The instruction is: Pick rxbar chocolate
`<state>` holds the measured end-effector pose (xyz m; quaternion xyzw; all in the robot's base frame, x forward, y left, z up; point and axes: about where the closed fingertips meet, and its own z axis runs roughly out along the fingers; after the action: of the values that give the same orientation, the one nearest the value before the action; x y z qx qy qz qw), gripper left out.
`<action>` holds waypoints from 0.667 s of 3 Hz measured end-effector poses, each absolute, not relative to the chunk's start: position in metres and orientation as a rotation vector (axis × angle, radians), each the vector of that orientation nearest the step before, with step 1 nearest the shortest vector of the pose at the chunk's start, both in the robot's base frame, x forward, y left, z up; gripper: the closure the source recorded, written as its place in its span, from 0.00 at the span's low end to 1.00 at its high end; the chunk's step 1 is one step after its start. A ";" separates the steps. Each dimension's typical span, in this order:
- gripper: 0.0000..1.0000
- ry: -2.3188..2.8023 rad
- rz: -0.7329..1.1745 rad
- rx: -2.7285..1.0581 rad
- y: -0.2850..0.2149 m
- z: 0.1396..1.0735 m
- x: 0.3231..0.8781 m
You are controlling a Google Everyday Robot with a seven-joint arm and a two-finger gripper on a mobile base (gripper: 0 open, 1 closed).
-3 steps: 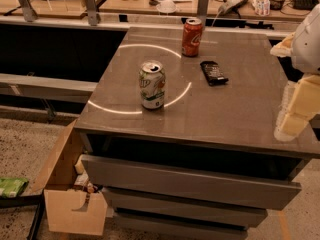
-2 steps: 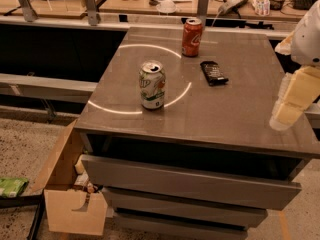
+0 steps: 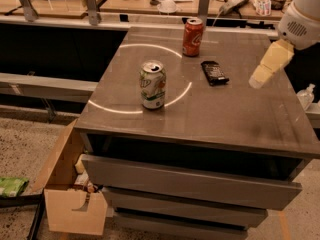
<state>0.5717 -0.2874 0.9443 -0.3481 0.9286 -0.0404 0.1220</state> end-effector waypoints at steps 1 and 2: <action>0.00 2.776 -0.148 -0.753 -0.295 0.932 0.602; 0.00 2.806 -0.132 -0.622 -0.293 0.930 0.605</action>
Offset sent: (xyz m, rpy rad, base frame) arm 0.0276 -0.0068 -0.0108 0.0079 -0.0219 -0.1656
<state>0.6053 -0.2928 0.9298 -0.2144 0.9668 -0.0455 0.1317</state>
